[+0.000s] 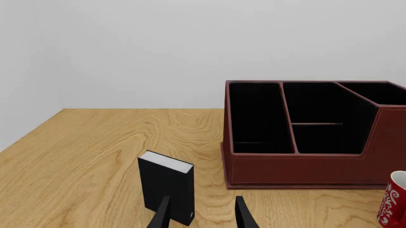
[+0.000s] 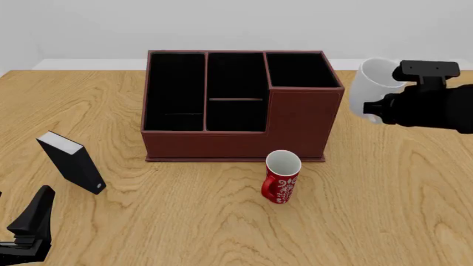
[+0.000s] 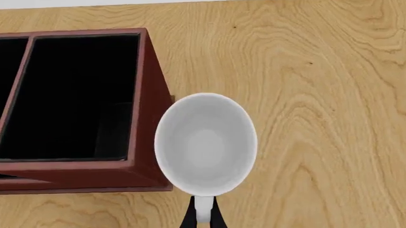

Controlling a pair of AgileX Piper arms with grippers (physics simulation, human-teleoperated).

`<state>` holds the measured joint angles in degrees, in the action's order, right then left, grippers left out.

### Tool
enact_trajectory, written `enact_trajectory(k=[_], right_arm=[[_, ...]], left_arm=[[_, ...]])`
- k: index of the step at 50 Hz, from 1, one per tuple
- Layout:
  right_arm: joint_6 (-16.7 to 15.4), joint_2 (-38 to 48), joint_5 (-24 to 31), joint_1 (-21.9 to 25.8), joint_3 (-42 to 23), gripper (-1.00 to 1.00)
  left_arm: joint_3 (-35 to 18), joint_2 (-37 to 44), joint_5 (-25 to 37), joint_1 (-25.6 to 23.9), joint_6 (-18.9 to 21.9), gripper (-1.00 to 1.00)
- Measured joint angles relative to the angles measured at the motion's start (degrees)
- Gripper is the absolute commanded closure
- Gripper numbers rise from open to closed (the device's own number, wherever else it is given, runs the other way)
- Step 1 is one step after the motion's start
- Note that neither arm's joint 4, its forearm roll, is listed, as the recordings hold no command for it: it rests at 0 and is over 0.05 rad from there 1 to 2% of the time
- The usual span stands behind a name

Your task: Pick up the white mug and place it to the right of the caddy.

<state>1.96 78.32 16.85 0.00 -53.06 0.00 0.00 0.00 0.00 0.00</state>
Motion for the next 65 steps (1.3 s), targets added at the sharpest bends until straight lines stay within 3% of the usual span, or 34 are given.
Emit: enact_trajectory(k=[36,65], right_arm=[[-1.82,5.20,-3.20,-0.83,1.74,1.00],[-1.44,8.77,-6.27,0.05,4.00,1.00]], left_arm=[[0.00,0.00,0.00,0.00,0.00,-1.00],[0.00,0.00,0.00,0.00,0.00,-1.00]])
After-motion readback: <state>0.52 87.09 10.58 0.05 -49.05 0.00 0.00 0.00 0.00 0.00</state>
